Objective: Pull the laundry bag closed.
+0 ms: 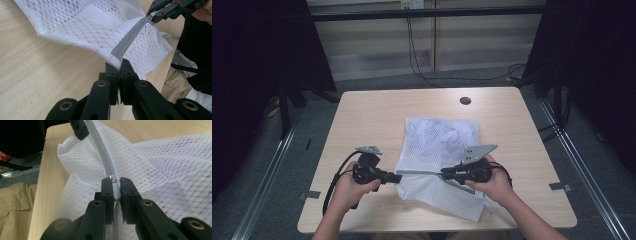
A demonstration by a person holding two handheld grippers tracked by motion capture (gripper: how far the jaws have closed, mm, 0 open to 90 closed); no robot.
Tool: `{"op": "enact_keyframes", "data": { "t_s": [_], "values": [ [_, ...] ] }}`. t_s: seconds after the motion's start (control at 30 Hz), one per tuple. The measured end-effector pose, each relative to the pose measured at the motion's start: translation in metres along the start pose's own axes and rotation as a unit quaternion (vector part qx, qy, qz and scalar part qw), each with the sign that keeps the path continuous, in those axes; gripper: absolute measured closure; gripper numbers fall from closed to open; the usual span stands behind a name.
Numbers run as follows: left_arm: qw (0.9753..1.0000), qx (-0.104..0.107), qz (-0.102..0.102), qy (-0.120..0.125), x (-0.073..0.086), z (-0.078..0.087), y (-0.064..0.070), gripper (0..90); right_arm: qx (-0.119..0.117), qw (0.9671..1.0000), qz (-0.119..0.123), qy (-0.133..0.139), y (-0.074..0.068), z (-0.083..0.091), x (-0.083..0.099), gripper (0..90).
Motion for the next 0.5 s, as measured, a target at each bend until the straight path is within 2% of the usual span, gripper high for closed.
{"op": "enact_keyframes", "data": {
  "t_s": [0.5],
  "values": [
    [1.0000, 0.006, 0.004, 0.002, 0.0004, 0.0003, 0.0003, 87.1, -0.001, 1.0000, 0.000, 0.000, 0.0004, 0.0028, 0.0026, 81.9]
  ]
}}
Point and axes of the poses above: each handheld gripper's, and its own axes: z roughly backward along the jaws, x roughly out of its underside, y roughly to its right, the point moved 3 cm from there along -z, roughly forward along the jaws, and after that the axes turned 14 degrees about z, right-handed, at the moved point
